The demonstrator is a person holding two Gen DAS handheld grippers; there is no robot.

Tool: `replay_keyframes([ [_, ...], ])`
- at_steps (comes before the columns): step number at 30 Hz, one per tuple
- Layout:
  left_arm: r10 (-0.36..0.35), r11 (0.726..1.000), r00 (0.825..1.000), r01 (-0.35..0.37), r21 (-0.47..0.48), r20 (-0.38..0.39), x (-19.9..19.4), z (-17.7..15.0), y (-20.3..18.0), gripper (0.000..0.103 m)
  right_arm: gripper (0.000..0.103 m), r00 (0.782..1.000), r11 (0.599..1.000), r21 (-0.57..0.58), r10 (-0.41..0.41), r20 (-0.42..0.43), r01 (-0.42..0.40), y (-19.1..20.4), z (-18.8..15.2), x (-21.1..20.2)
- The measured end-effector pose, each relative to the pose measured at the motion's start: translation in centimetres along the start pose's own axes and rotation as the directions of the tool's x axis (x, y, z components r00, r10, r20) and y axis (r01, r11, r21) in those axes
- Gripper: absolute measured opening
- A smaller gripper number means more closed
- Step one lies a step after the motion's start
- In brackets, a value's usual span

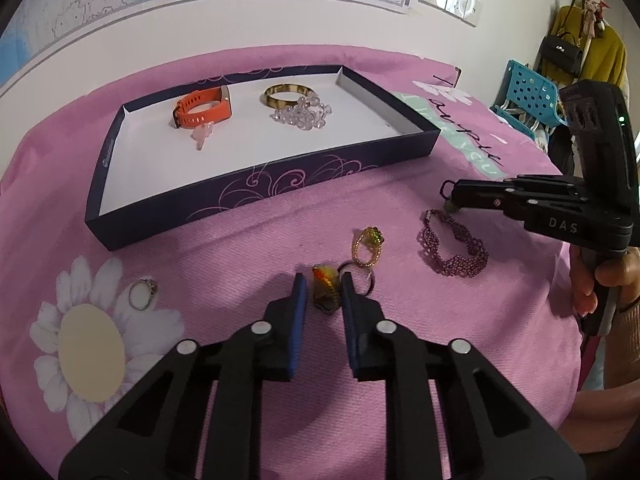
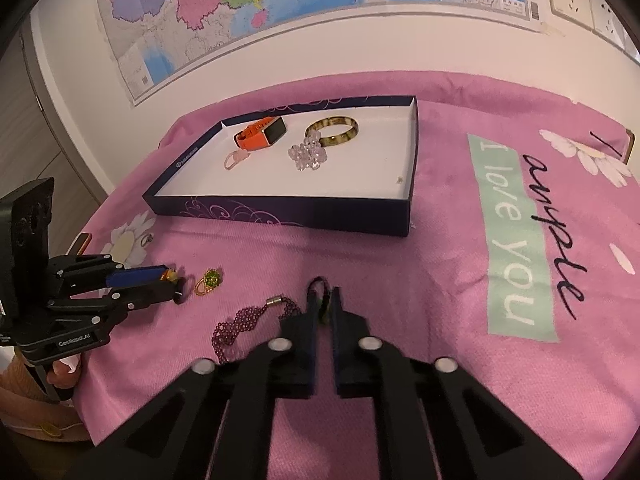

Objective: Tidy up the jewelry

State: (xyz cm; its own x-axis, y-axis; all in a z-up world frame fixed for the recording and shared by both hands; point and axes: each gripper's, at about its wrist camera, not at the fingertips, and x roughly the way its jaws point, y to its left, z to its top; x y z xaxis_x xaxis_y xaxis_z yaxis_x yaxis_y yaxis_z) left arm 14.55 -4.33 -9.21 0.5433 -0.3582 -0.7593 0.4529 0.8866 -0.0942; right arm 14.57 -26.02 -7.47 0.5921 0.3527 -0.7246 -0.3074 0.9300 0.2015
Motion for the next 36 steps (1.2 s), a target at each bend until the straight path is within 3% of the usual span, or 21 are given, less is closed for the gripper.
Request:
replay_keyframes([
  [13, -0.013, 1.000, 1.000, 0.014, -0.024, 0.018, -0.6, -0.1, 0.4, 0.011, 0.003, 0.999, 1.000, 0.003, 0.016, 0.030, -0.016, 0.1, 0.0, -0.7],
  [36, -0.001, 0.999, 0.993, 0.005, -0.034, 0.119, -4.2, 0.5, 0.6, 0.011, 0.003, 0.991, 0.998, -0.017, 0.056, 0.120, -0.054, 1.8, 1.0, -2.7],
])
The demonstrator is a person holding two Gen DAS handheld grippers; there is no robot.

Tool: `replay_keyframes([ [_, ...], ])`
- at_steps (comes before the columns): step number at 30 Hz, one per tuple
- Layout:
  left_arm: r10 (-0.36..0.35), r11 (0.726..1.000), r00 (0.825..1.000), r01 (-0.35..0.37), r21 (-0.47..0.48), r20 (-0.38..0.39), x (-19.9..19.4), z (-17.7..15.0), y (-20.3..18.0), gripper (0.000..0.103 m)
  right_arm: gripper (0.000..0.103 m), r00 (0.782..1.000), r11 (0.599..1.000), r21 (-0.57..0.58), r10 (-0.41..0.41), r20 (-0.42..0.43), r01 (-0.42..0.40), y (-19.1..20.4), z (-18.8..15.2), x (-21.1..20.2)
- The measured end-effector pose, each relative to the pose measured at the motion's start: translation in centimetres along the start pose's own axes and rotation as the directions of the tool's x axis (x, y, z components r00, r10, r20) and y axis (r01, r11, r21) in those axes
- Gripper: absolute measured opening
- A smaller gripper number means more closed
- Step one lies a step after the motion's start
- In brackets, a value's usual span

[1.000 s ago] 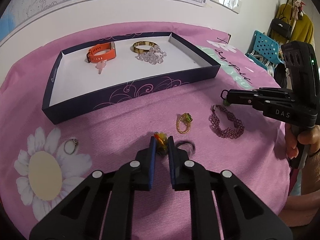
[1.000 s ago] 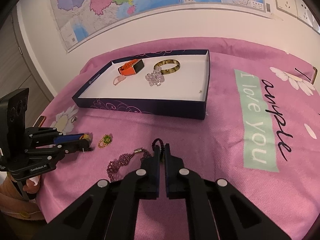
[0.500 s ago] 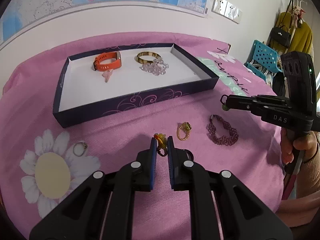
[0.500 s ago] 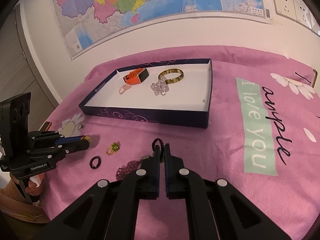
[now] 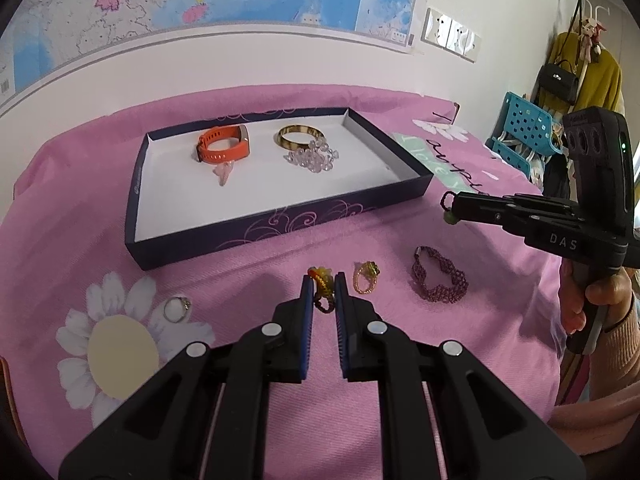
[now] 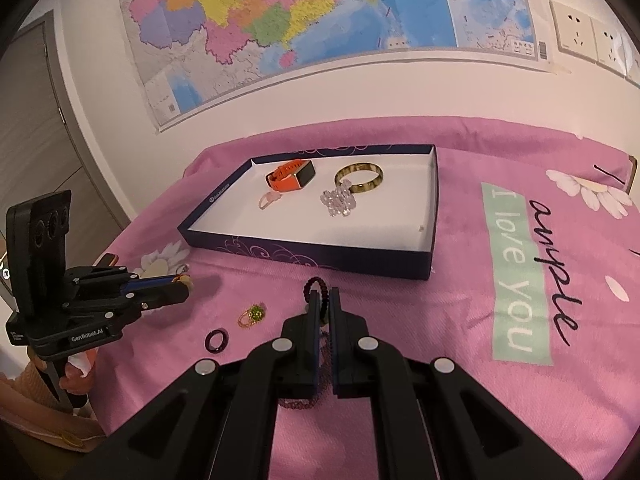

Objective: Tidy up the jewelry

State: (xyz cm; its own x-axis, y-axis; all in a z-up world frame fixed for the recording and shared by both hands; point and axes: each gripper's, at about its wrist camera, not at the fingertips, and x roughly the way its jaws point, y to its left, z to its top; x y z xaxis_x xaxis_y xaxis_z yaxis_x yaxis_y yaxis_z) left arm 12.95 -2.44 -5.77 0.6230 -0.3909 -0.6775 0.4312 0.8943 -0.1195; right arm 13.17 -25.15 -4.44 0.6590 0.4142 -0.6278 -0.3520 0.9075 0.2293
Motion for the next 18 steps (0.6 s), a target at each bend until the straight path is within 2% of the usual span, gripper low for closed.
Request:
replay_keyframes([
  [10, 0.000, 1.000, 1.000, 0.000, -0.003, 0.006, -0.3, 0.1, 0.3, 0.011, 0.003, 1.000, 1.000, -0.005, 0.006, -0.004, -0.006, 0.2, 0.1, 0.2],
  [18, 0.007, 1.000, 0.999, -0.007, 0.005, -0.042, 0.9, -0.7, 0.3, 0.011, 0.003, 1.000, 1.000, 0.000, -0.001, -0.026, 0.001, 0.0, -0.3, 0.8],
])
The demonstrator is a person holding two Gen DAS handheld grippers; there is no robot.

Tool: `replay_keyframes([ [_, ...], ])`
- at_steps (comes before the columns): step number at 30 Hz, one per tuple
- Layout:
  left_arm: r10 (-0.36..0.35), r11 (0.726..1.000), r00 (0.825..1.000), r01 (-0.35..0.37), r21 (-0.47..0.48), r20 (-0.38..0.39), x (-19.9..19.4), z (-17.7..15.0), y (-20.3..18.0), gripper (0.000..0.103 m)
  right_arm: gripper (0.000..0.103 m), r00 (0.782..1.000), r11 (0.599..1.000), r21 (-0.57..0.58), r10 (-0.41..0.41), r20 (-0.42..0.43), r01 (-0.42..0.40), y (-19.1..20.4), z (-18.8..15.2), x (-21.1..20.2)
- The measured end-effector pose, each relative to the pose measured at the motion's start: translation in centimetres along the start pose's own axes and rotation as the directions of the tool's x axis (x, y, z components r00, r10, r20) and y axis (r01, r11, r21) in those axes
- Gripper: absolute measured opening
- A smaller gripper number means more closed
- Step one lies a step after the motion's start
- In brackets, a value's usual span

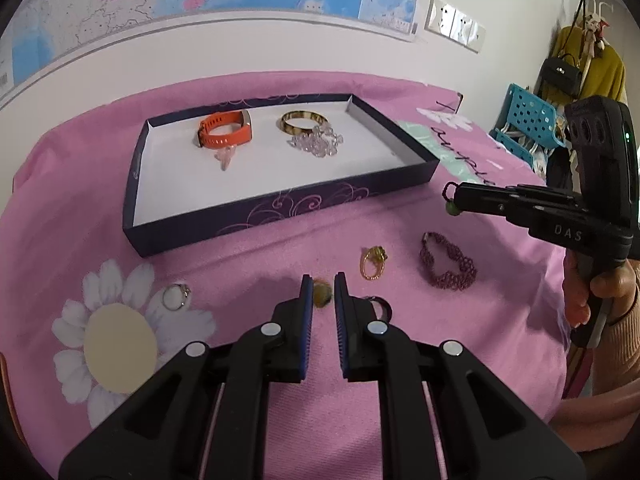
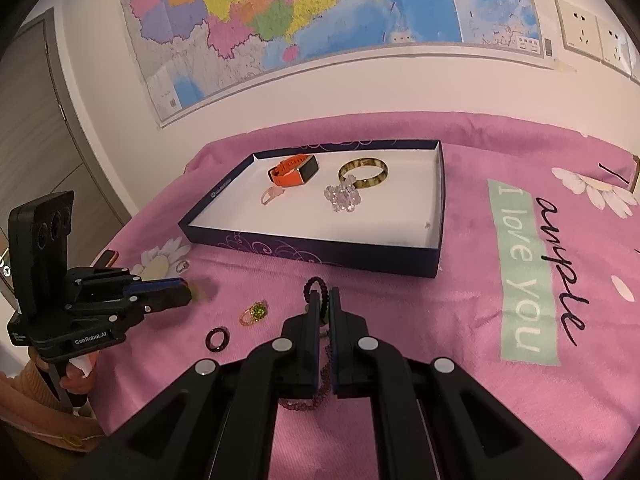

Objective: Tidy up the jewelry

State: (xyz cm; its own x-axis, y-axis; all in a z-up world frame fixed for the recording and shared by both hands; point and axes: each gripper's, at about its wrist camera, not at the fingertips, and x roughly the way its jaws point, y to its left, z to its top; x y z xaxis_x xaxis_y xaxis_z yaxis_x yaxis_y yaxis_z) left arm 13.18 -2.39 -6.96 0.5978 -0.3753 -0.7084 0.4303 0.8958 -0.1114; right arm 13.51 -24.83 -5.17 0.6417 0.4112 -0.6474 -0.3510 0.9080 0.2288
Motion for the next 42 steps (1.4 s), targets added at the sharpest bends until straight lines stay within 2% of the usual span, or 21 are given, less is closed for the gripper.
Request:
replay_keyframes([
  [9, 0.000, 1.000, 1.000, 0.000, 0.011, 0.002, 0.0, -0.4, -0.1, 0.012, 0.005, 0.997, 0.998, 0.055, -0.039, -0.067, 0.042, -1.6, -1.0, 1.5],
  [11, -0.010, 1.000, 1.000, 0.010, 0.027, 0.008, -0.3, -0.5, -0.4, 0.020, 0.010, 0.996, 0.996, 0.069, -0.048, -0.069, 0.053, -1.9, -1.1, 1.4],
  [12, -0.018, 0.999, 1.000, 0.018, 0.035, 0.007, -0.5, -0.7, -0.5, 0.020, 0.013, 0.997, 0.996, 0.072, -0.048, -0.065, 0.052, -2.0, -1.2, 1.1],
  [15, -0.050, 0.997, 0.999, 0.050, 0.059, -0.006, -0.6, -1.1, -1.0, 0.024, 0.013, 0.997, 0.998, 0.046, -0.034, -0.065, 0.037, -1.4, -1.4, 0.4],
  [20, -0.071, 0.993, 0.997, 0.074, 0.096, -0.034, -0.1, -1.6, -2.0, 0.041, 0.017, 0.994, 1.000, -0.009, -0.004, -0.109, 0.004, 0.1, -2.2, 0.3],
  [22, -0.073, 0.992, 0.996, 0.077, 0.097, -0.043, 0.2, -1.6, -2.2, 0.044, 0.024, 0.991, 1.000, -0.015, -0.006, -0.131, 0.004, 0.4, -2.6, 0.7],
  [27, -0.071, 0.993, 0.994, 0.078, 0.091, -0.079, 1.5, -1.2, -2.5, 0.044, 0.028, 0.990, 1.000, -0.001, 0.000, -0.142, 0.000, 0.5, -2.9, 1.4],
  [32, -0.057, 0.993, 0.993, 0.067, 0.095, -0.106, 2.7, -0.9, -3.0, 0.041, 0.029, 0.990, 0.999, -0.035, -0.015, -0.143, 0.010, 1.3, -2.7, 1.9],
  [34, -0.055, 0.994, 0.993, 0.065, 0.092, -0.108, 2.8, -0.9, -2.9, 0.037, 0.018, 0.989, 0.997, -0.063, -0.041, -0.143, 0.032, 1.6, -2.8, 2.1],
  [36, -0.037, 0.994, 0.994, 0.047, 0.094, -0.106, 2.8, -0.8, -2.9, 0.032, 0.012, 0.988, 0.996, -0.075, -0.053, -0.143, 0.042, 1.7, -2.8, 2.2],
  [38, -0.016, 0.995, 0.994, 0.026, 0.097, -0.104, 2.9, -0.8, -2.9, 0.022, 0.012, 0.988, 0.995, -0.083, -0.062, -0.141, 0.051, 1.9, -2.8, 2.2],
  [42, -0.013, 0.995, 0.995, 0.022, 0.093, -0.099, 2.8, -0.8, -2.8, 0.022, 0.007, 0.990, 0.996, -0.083, -0.054, -0.129, 0.043, 1.9, -2.6, 2.2],
])
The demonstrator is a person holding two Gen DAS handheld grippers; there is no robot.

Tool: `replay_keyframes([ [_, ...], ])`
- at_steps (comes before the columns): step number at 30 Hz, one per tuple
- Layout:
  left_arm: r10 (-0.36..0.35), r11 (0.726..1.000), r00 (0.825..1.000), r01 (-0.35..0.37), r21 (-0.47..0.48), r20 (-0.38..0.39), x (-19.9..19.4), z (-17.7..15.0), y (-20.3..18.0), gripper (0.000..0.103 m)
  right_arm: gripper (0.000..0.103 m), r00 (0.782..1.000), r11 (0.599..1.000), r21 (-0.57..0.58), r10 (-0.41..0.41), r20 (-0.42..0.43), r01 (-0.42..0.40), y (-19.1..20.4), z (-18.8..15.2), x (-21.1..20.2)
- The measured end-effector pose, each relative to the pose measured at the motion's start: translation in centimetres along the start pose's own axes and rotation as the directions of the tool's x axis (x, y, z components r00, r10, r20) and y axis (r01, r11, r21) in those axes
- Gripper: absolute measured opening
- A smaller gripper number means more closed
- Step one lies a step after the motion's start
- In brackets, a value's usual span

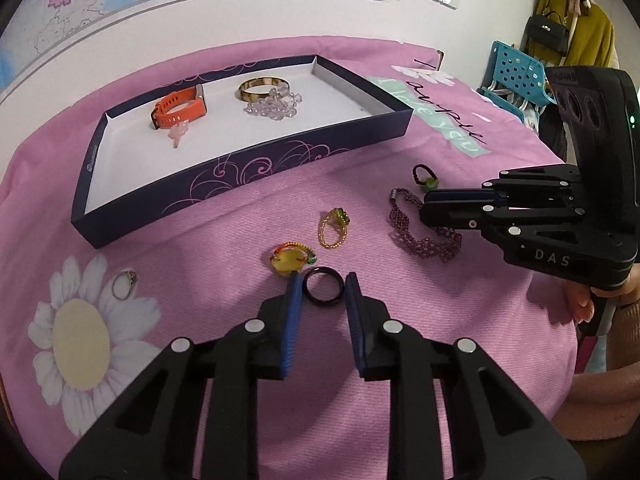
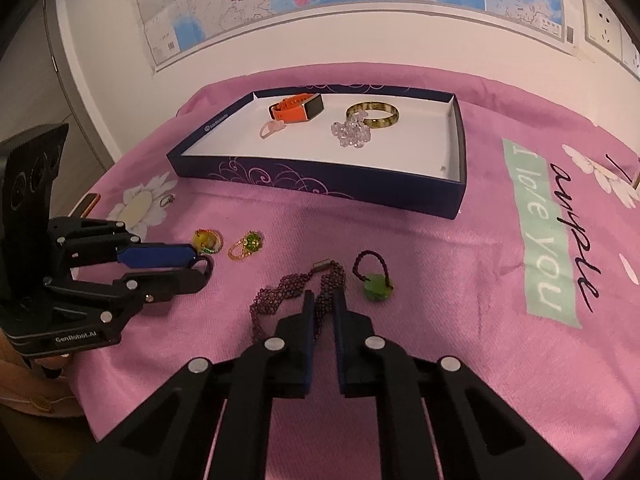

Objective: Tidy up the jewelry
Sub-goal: 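Grasp the black ring with the left tool while the right tool grasps the purple beaded bracelet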

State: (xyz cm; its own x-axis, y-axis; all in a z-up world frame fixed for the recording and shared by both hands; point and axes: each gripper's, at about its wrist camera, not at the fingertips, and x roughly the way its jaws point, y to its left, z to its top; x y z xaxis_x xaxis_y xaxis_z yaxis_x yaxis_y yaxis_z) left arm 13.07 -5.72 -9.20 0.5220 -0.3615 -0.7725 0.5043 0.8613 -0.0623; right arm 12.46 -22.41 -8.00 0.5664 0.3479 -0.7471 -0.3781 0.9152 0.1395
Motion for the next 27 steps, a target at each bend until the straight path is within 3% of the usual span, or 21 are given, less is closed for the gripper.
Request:
replay_keyframes([
  [20, 0.021, 0.999, 0.995, -0.018, -0.028, 0.100, -3.3, 0.9, 1.2, 0.022, 0.007, 0.992, 0.997, -0.077, 0.012, 0.124, -0.002, 2.1, 2.6, -3.2],
  [21, 0.022, 0.999, 0.994, -0.019, -0.030, 0.104, -3.5, 1.0, 1.3, 0.022, 0.001, 0.992, 0.996, -0.085, 0.012, 0.128, -0.001, 2.3, 2.8, -3.3],
  [27, 0.034, 0.999, 0.991, -0.029, -0.037, 0.130, -4.2, 1.5, 1.6, 0.022, 0.001, 0.990, 0.996, -0.095, 0.009, 0.143, 0.004, 2.4, 3.4, -3.6],
])
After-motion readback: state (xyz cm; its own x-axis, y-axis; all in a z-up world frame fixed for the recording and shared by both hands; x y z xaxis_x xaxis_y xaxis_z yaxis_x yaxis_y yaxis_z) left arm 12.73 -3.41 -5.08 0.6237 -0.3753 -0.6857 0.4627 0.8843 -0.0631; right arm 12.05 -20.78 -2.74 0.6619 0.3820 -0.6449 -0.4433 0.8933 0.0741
